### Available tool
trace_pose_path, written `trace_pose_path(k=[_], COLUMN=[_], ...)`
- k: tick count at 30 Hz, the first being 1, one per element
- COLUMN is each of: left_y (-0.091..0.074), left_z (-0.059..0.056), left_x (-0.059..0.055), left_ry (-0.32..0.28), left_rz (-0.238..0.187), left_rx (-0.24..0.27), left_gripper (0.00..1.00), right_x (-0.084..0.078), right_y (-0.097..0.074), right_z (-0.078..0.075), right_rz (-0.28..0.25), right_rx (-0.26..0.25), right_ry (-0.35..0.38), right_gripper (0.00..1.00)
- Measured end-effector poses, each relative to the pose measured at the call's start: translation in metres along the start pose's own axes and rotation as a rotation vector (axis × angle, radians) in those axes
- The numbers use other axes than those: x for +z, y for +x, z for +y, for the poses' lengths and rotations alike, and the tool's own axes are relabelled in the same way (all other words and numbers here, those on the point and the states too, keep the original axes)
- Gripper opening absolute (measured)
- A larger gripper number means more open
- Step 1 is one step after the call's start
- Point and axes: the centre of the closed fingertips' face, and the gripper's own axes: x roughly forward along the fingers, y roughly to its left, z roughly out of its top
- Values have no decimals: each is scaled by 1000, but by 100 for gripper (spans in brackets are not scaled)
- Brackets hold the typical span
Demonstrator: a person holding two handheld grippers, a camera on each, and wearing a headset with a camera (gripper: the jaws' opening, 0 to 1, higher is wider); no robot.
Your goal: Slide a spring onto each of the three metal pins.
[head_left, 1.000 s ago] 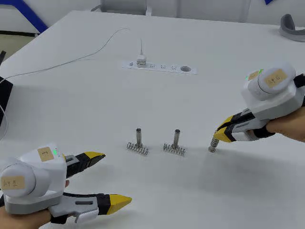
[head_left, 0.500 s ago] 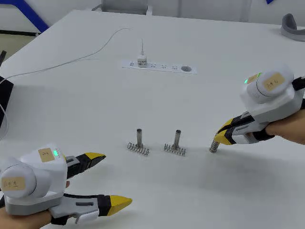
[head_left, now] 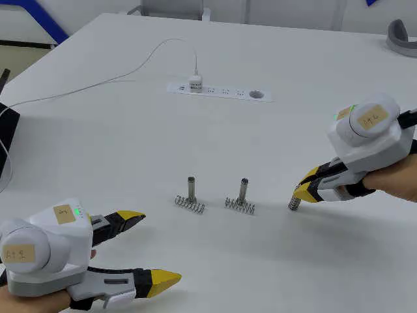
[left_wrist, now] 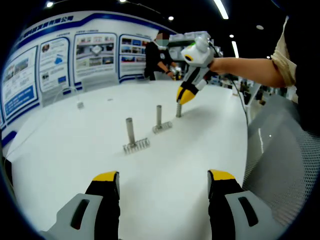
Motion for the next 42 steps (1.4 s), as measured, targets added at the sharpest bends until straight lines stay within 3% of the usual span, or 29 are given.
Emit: trace_pose_path(k=[42], left_y=[2], left_z=[1], left_x=[0], left_ry=[-4], left_rz=[-2], left_rx=[0], left_gripper=[73], right_x=[10], right_y=[1], right_z=[1], right_rz=[-31], right_rx=[5], right_ry=[-19], right_gripper=[17])
